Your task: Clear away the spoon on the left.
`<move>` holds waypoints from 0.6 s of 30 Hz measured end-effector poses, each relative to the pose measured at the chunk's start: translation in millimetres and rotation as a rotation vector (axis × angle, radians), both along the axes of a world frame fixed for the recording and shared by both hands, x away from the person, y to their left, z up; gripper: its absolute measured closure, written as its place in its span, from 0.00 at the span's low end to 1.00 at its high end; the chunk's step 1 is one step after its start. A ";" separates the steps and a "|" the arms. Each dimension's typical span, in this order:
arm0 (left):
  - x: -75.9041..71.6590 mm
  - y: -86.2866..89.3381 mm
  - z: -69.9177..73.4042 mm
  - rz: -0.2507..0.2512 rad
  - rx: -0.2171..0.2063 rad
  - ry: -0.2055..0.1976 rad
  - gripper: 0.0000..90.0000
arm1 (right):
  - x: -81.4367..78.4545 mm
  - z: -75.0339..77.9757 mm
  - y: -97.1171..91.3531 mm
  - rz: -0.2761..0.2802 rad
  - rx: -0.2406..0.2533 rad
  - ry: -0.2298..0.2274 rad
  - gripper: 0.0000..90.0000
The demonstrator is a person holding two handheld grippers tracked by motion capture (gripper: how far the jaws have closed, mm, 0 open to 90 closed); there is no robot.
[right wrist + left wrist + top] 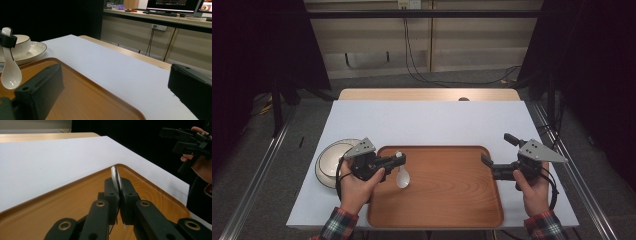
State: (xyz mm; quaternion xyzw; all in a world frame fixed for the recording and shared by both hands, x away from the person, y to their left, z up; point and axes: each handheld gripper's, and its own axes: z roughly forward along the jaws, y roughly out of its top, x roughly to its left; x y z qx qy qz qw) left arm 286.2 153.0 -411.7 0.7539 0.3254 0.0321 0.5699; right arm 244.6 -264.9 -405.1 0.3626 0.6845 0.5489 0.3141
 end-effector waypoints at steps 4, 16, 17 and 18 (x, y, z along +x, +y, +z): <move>-2.1 -2.2 -2.5 -0.010 0.015 0.005 0.95 | 0.4 -0.2 -0.5 0.003 -0.002 0.001 0.00; -10.2 -7.4 -7.9 -0.033 0.024 0.027 0.95 | 0.8 0.2 -1.7 -0.008 0.007 0.002 0.00; -10.3 -7.4 -8.8 -0.035 0.029 0.030 0.95 | 1.3 0.3 -1.9 -0.004 0.006 0.000 0.00; -10.7 -7.6 -9.9 -0.034 0.028 0.032 0.95 | 1.7 0.2 -2.4 -0.001 0.005 -0.002 0.00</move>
